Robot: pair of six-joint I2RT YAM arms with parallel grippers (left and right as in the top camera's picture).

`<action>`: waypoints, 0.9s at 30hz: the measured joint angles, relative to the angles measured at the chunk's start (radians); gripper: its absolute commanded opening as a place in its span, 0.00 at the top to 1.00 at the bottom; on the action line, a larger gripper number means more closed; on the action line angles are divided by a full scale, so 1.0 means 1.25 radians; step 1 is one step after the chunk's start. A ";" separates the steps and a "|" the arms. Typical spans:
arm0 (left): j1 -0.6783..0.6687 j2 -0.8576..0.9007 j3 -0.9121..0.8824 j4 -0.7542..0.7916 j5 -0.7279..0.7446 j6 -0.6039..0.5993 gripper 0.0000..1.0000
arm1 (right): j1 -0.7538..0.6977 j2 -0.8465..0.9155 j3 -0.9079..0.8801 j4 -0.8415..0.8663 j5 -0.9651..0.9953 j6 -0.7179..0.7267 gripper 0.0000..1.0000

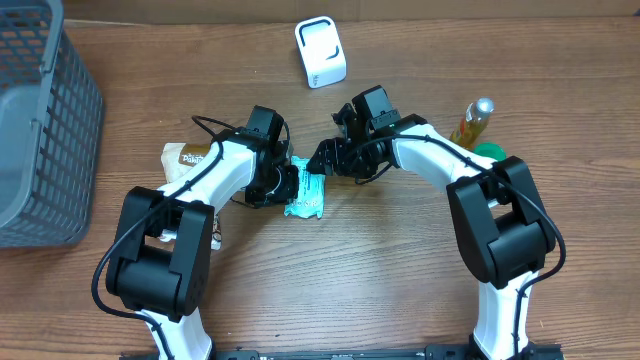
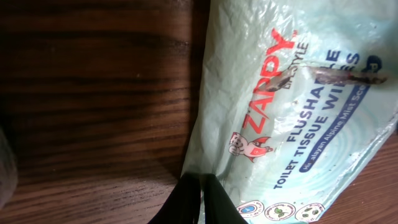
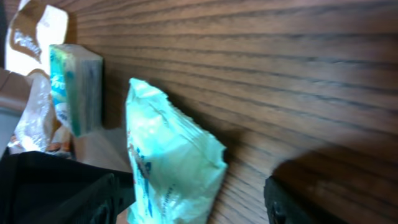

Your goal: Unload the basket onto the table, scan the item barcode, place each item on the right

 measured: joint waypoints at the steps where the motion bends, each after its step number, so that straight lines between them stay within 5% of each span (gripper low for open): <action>1: 0.000 0.000 0.000 0.000 0.000 0.000 0.92 | 0.000 0.004 0.000 0.002 -0.012 0.000 0.33; 8: 0.000 0.000 0.000 0.000 0.000 0.000 0.92 | 0.000 0.019 0.000 0.013 -0.052 0.003 0.42; 20: 0.000 0.000 0.000 0.000 0.000 0.000 0.92 | 0.002 0.022 0.000 0.023 -0.057 0.003 0.44; 27: 0.000 0.000 0.000 0.000 0.002 0.000 0.93 | 0.016 0.031 0.000 0.036 -0.053 0.003 0.62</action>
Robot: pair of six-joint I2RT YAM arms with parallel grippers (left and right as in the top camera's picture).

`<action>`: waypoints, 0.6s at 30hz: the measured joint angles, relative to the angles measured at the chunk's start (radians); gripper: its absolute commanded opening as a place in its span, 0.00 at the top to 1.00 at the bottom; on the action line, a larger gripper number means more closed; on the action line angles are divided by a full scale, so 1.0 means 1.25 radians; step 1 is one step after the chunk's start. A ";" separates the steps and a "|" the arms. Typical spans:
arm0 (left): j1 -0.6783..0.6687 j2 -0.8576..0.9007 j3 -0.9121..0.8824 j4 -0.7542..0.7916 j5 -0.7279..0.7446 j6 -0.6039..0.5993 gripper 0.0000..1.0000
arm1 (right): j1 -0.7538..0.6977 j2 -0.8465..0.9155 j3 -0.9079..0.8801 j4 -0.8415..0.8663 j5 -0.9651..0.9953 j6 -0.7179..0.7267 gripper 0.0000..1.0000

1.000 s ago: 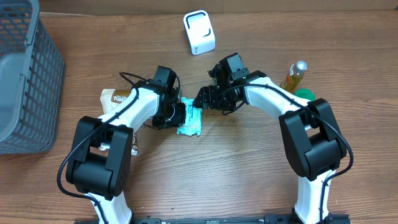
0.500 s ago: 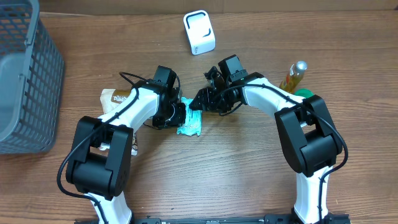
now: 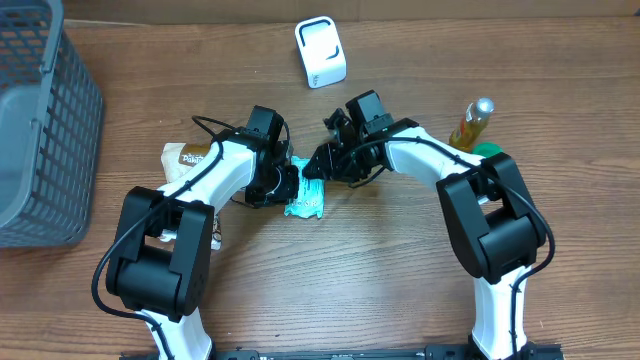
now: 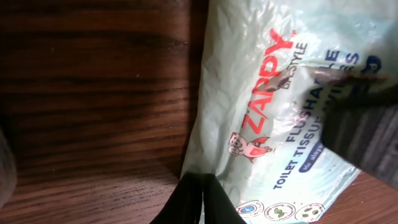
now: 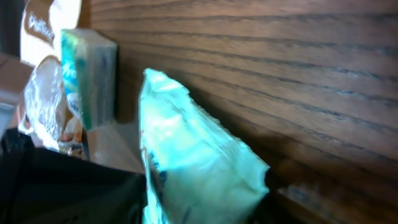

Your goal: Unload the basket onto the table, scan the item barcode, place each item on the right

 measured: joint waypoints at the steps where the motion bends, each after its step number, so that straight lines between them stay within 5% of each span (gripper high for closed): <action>1: 0.000 0.000 0.000 0.000 0.000 0.000 0.93 | 0.000 0.001 0.000 -0.002 0.002 0.002 0.64; 7: 0.000 0.000 0.000 0.000 0.001 0.000 0.93 | 0.000 0.003 0.000 -0.001 0.008 0.000 0.78; 18: 0.000 0.002 0.001 -0.001 0.000 0.000 0.90 | 0.000 0.003 0.000 0.000 0.001 0.000 0.86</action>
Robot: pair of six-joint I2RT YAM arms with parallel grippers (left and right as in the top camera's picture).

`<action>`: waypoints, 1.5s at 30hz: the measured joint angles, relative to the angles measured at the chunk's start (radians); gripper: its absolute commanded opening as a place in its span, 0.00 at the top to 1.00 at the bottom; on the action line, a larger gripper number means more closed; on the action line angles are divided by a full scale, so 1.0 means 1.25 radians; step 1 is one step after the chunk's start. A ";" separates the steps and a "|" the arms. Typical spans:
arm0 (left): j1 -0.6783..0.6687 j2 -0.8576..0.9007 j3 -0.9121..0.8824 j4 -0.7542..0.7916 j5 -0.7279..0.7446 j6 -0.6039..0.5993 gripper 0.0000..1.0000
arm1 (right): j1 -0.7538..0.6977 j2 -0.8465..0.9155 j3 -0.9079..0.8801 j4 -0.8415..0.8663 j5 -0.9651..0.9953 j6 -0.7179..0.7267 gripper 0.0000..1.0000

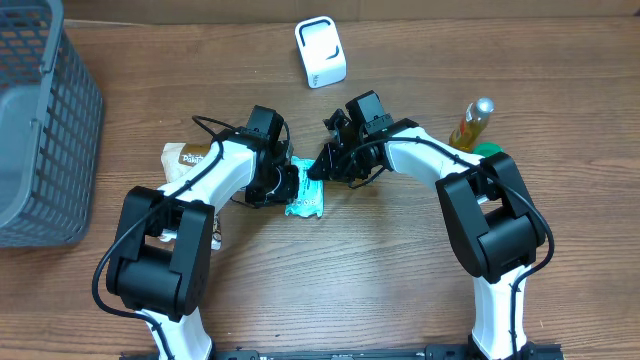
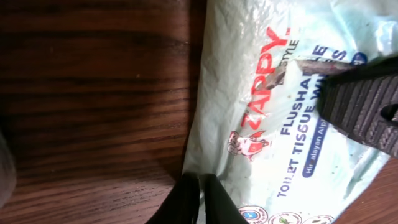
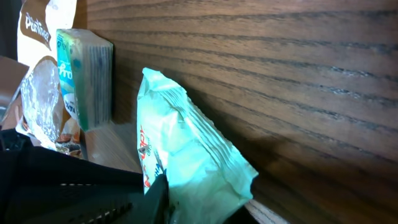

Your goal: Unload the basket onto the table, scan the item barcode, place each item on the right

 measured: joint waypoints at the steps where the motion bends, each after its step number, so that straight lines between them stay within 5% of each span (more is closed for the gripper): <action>1: 0.000 0.000 0.000 0.000 0.000 0.000 0.89 | 0.000 0.000 0.000 0.000 -0.002 0.000 0.86; 13: 0.003 0.030 0.069 -0.138 -0.005 0.003 0.96 | 0.000 0.000 0.000 0.005 -0.007 0.002 0.94; 24: 0.004 0.031 0.340 -0.319 -0.114 0.003 0.92 | 0.000 0.000 0.000 0.005 -0.006 0.000 0.96; 29: 0.022 0.030 0.397 -0.338 -0.195 0.000 0.68 | 0.000 0.000 0.000 0.006 -0.005 0.000 0.96; 33: 0.070 0.029 0.398 -0.338 -0.238 -0.004 0.65 | 0.000 0.000 0.000 0.005 -0.005 0.000 0.96; 36: 0.114 0.029 0.397 -0.335 -0.253 -0.004 0.53 | 0.000 0.000 0.000 0.006 -0.005 0.000 0.96; 42: 0.203 0.029 0.398 -0.332 -0.261 -0.006 0.51 | 0.000 0.000 0.000 0.003 0.008 -0.001 0.96; 45: 0.229 0.029 0.398 -0.333 -0.260 -0.006 0.14 | -0.001 0.000 0.024 -0.056 0.028 -0.003 0.96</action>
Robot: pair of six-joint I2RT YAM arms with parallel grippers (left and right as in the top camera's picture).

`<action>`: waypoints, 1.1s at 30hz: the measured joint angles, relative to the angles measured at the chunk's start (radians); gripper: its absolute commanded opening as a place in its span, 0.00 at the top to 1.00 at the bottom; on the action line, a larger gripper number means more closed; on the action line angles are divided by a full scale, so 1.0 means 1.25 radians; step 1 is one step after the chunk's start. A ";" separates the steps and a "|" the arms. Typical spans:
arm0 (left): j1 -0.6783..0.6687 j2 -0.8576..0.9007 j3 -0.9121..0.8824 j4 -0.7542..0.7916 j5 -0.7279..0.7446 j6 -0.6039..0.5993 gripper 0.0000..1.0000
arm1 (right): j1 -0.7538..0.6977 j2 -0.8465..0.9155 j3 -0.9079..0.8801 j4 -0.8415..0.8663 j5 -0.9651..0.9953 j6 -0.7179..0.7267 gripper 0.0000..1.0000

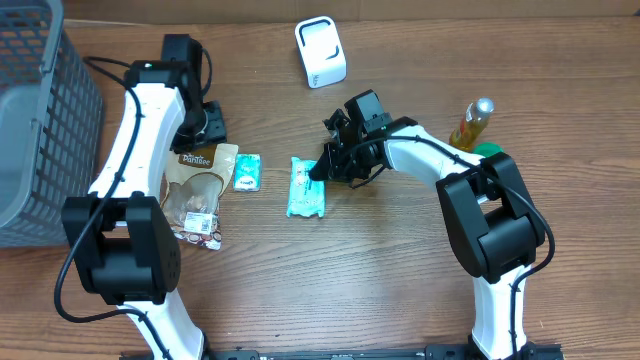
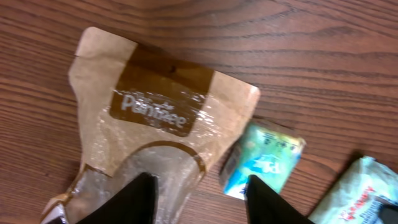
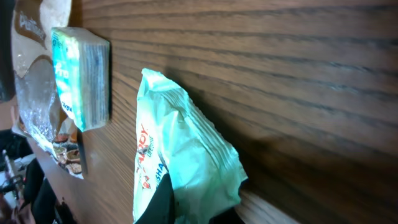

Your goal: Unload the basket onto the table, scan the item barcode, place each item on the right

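Observation:
A pale green Zappy wipes pack [image 1: 305, 190] lies at the table's middle. My right gripper [image 1: 320, 170] is shut on its far end. In the right wrist view the pack [image 3: 180, 155] sits pinched between the dark fingers [image 3: 163, 200]. The white scanner [image 1: 320, 52] stands at the back, apart from the pack. My left gripper [image 1: 205, 125] is open at the far left, over the top of a brown pouch [image 1: 195, 185]. Its wrist view shows the fingers [image 2: 140, 199] spread above the pouch [image 2: 155, 115], with nothing held. No barcode shows.
A small teal tissue pack [image 1: 246, 172] lies between the pouch and the wipes. A grey basket [image 1: 40, 130] fills the left edge. A yellow bottle [image 1: 472, 122] and a green object [image 1: 490, 152] stand by the right arm.
My left gripper was shut at the wipes pack's near edge. Now it is open and away at the far left, above the brown pouch. My right gripper stays shut on the pack.
First my left gripper was shut at the pack's edge, with my right gripper open beside the pack. Then the right fingers stood around its far end, and then shut on it. Now only the right gripper holds the pack; the left is off by the pouch.

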 measured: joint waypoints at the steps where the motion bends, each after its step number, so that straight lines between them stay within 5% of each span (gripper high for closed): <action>1: 0.004 0.000 0.000 -0.002 0.002 0.002 0.00 | -0.001 0.000 0.013 -0.028 0.013 -0.002 0.96; 7: 0.005 0.000 0.000 -0.005 0.007 -0.001 0.00 | -0.004 -0.040 0.102 -0.210 0.180 -0.056 0.96; 17: 0.005 0.000 0.000 -0.005 0.008 -0.001 0.00 | 0.095 -0.186 0.139 -0.346 0.691 -0.111 0.96; 23: 0.005 0.000 0.000 -0.005 0.008 -0.001 0.00 | 0.202 -0.161 0.136 -0.350 0.970 -0.122 0.96; 33: 0.005 0.000 0.000 -0.005 0.008 -0.001 0.00 | 0.315 -0.043 0.132 -0.343 1.139 -0.115 0.96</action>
